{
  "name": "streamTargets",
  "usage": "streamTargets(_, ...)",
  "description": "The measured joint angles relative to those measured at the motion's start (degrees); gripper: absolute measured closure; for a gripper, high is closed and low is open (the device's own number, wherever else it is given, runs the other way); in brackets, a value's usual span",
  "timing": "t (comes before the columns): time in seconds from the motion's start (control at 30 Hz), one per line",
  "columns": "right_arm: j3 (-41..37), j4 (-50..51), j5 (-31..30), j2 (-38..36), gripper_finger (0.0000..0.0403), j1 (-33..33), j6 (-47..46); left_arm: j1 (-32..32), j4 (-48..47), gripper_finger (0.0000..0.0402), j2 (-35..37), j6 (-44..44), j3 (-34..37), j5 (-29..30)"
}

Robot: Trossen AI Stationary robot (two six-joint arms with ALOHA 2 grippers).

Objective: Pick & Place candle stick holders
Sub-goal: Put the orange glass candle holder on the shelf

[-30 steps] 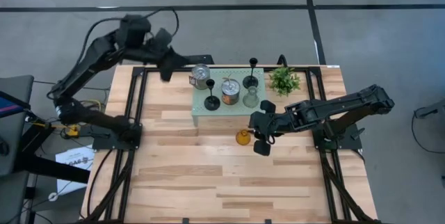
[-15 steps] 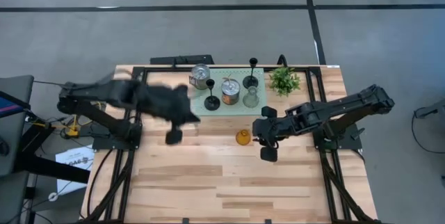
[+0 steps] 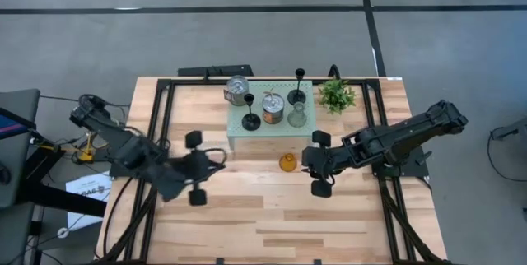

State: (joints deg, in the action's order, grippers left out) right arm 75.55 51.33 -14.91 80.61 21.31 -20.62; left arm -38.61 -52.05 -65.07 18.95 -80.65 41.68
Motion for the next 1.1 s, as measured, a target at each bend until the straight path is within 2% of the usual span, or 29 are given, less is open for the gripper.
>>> streamTargets(0.23, 0.0, 1.0, -2.2, 0.0, 0.0333, 0.4, 0.0, -6.0, -0.2, 0.0399, 8.9, 4.1, 8.6, 6.0)
streamTargets(0.47, 0.0, 1.1, -2.3, 0.0, 0.0333, -0.6, 0.1, -6.1, 0.4, 0.0397, 20.0, 8.8, 19.0, 6.6)
streamTargets(0.67, 0.0, 2.7, -1.6, 0.1, 0.0333, -2.8, 1.5, -6.1, 2.0, 0.0397, 26.9, 12.9, 27.5, 6.8)
streamTargets(0.73, -0.1, 3.1, 0.7, 0.6, 0.0333, -3.9, 1.5, -6.1, 3.2, 0.0397, 28.3, 13.1, 30.0, 6.8)
streamTargets(0.83, -2.5, -0.7, 9.0, 1.2, 0.0342, -5.6, 1.7, -6.1, 6.4, 0.0398, 29.1, 13.1, 32.8, 6.7)
streamTargets(0.9, -4.7, -4.1, 12.5, 1.8, 0.0355, -6.1, 2.8, -6.1, 7.2, 0.0398, 29.0, 13.1, 33.7, 6.7)
streamTargets(1.1, -8.9, -11.0, 13.2, 5.2, 0.0395, -6.5, 8.5, -6.1, 7.3, 0.0396, 28.6, 12.9, 34.2, 7.9)
